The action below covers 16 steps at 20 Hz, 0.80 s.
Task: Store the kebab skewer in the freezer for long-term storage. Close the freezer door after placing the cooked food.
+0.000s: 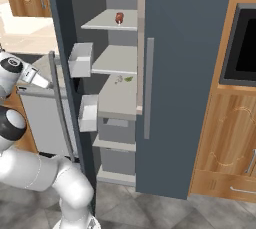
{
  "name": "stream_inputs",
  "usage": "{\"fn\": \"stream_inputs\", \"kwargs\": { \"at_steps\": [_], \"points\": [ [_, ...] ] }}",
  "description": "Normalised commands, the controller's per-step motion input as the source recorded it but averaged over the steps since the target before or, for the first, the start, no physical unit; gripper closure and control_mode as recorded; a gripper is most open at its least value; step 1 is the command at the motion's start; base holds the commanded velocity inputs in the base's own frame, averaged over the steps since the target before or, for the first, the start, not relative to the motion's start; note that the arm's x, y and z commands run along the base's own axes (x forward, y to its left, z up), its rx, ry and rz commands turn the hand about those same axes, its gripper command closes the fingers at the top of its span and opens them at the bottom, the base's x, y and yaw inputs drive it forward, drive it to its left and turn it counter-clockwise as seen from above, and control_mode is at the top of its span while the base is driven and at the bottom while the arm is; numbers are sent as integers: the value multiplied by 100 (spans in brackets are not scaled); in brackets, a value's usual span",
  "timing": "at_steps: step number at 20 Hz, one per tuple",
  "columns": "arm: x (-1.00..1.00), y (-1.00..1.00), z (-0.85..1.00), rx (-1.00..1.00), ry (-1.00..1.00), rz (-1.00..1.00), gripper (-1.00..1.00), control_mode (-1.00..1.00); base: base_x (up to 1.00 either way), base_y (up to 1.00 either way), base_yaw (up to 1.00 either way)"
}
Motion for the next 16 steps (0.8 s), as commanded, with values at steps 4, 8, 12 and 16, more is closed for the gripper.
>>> {"fn": "stream_inputs", "kwargs": {
  "at_steps": [4,8,12,16],
  "points": [
    [5,-86,-17,0,4,-2,-100,-100,0,0,0],
    [35,-99,-1,0,0,2,-100,-100,0,0,0],
    [61,-100,0,1,0,11,-100,-100,0,0,0],
    [80,-99,5,5,0,17,-100,-100,0,0,0]
  ]
}}
